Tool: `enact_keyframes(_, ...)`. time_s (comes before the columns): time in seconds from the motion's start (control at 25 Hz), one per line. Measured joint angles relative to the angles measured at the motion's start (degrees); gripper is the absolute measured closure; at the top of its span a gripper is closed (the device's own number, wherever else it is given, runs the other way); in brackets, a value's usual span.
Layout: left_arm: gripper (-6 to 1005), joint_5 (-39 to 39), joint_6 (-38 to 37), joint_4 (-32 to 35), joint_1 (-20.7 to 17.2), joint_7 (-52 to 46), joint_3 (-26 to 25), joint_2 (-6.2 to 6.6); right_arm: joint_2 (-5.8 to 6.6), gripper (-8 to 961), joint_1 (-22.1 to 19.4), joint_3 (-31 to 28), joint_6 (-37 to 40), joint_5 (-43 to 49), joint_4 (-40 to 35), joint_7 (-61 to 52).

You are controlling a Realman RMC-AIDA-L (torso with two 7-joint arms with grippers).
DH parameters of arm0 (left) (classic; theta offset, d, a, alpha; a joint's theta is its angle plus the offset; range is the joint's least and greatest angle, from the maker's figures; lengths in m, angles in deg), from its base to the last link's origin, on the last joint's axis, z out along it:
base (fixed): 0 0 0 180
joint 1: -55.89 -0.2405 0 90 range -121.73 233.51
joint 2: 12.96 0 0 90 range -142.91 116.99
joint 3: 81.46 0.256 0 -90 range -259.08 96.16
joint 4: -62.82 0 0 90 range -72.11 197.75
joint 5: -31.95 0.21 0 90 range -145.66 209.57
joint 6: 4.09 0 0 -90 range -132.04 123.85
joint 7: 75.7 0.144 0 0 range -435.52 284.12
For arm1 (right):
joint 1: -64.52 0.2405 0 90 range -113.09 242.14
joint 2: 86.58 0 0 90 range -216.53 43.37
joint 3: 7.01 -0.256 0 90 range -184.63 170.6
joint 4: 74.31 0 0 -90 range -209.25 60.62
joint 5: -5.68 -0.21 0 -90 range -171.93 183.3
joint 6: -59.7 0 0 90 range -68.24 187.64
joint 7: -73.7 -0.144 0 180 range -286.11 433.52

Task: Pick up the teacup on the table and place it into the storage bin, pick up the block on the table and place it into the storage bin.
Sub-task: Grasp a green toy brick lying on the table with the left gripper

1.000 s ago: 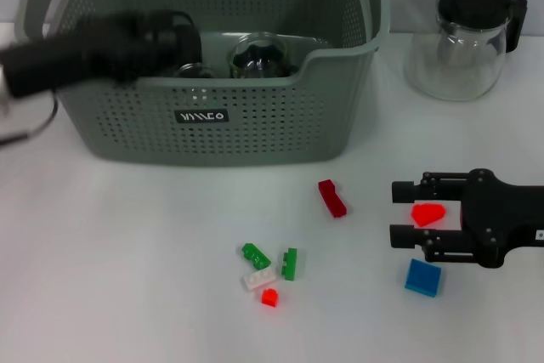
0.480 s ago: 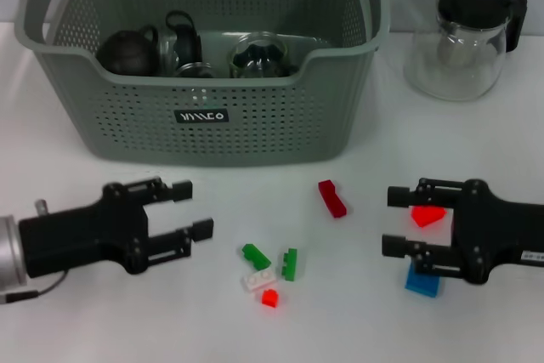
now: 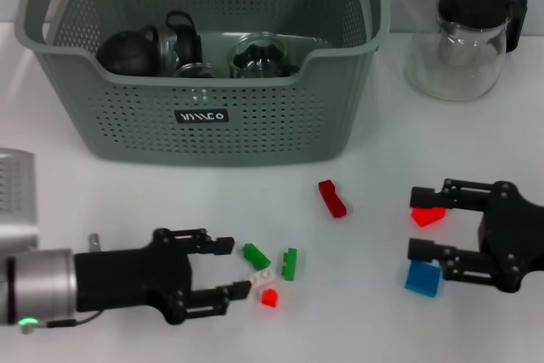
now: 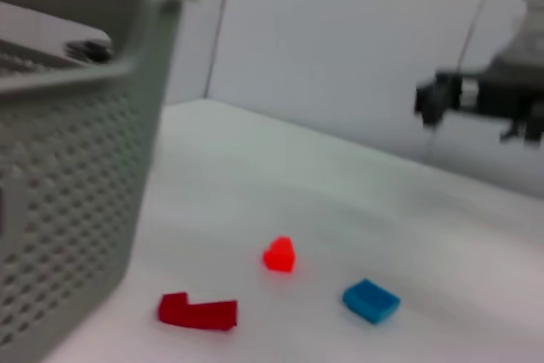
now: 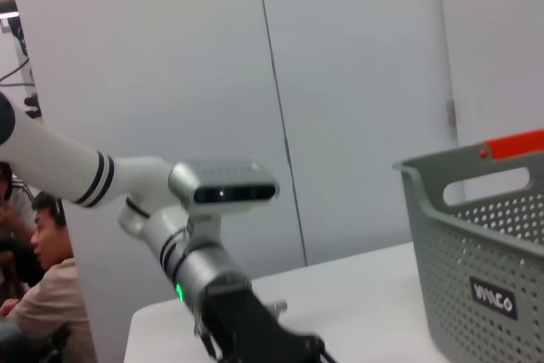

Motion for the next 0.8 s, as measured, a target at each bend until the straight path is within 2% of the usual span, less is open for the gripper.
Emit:
enact_keyframes(0.28,357,-0.5,8.5,-8.6,2.6,8.2,0.1,-0.21,0.13,279,-0.5,-1.3,0.8,0.0,-0.2,-0.3)
enact_keyframes(0.8,365,-6.4,11.6,-11.7,1.7,13.8,-0.3,-0.38,0.12,278,-0.5,-1.4,0.7,0.0,0.2,-0.3)
